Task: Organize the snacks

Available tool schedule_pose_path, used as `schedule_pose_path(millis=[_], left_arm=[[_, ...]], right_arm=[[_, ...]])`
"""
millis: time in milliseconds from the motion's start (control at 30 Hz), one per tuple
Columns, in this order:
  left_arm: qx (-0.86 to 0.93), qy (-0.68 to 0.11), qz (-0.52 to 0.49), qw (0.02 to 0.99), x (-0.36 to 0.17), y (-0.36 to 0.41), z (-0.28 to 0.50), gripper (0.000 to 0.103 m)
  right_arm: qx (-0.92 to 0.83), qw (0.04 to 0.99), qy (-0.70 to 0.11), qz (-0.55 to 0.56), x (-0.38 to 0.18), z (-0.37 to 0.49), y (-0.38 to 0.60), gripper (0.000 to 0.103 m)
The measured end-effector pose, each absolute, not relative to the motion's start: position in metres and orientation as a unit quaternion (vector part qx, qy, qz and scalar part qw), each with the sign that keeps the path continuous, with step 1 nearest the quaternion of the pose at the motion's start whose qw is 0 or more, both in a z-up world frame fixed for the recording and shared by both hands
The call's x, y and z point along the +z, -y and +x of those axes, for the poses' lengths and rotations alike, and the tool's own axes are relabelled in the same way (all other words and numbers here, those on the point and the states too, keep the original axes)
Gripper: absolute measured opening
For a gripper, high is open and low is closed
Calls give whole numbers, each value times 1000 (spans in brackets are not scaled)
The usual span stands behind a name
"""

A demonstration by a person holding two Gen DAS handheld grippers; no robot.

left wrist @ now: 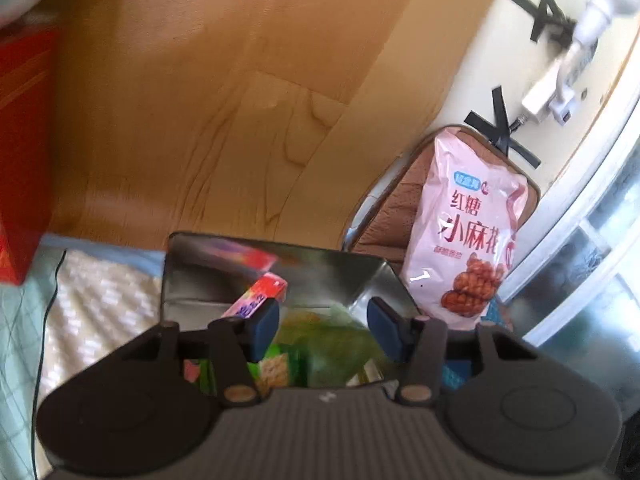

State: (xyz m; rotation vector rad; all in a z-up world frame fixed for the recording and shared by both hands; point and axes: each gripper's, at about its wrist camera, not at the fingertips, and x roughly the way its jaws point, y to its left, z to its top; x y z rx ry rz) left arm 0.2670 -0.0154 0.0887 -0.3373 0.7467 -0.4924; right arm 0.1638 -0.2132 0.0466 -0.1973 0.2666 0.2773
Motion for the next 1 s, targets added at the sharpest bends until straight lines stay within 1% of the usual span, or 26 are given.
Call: schedule_pose_path(millis=[33, 100, 167, 267, 367, 433, 500, 600, 667, 733, 767, 833, 867, 1000], left_arm=[[-245, -356, -169, 886, 88, 7, 261, 50], [-239, -346, -172, 891, 86, -13, 244, 50], [-232, -339, -181, 894, 82, -34, 225, 50], [-222, -343, -206, 889, 68, -64, 192, 50], [-226, -355, -221, 879, 53, -78, 163, 51], [-240, -371, -223, 869, 43, -77, 147, 51], [-260, -385, -217, 858, 34, -70, 135, 51], [-276, -398, -185, 855, 26, -50, 124, 55], [-275, -410, -170, 853, 20, -39, 124, 55], [-273, -429, -160, 846, 12, -30, 125, 48], [-274, -437, -157, 842, 7, -25, 123, 46], [-271, -429, -143, 849, 8, -20, 112, 42], [-273, -432, -140, 848, 8, -19, 107, 42], [-285, -440, -162, 836, 6, -21, 91, 42]], right_arm=[[146, 977, -128, -89, 47, 157, 215, 30], [153, 976, -123, -88, 44, 140, 214, 37], [172, 973, -131, -81, 40, 122, 212, 38], [206, 964, -158, -58, 31, 98, 209, 43], [240, 951, -191, -39, 20, 71, 201, 43], [259, 942, -214, -21, 15, 58, 197, 46], [276, 932, -234, 1, 11, 48, 195, 57], [282, 926, -249, 5, 8, 33, 189, 57], [276, 926, -258, 0, 6, 27, 185, 57], [268, 924, -273, -8, 2, 27, 183, 58], [258, 925, -277, -22, -1, 26, 181, 57], [254, 924, -283, -39, -3, 23, 181, 55], [256, 923, -284, -41, -3, 21, 183, 53], [253, 924, -285, -42, -5, 12, 194, 54]])
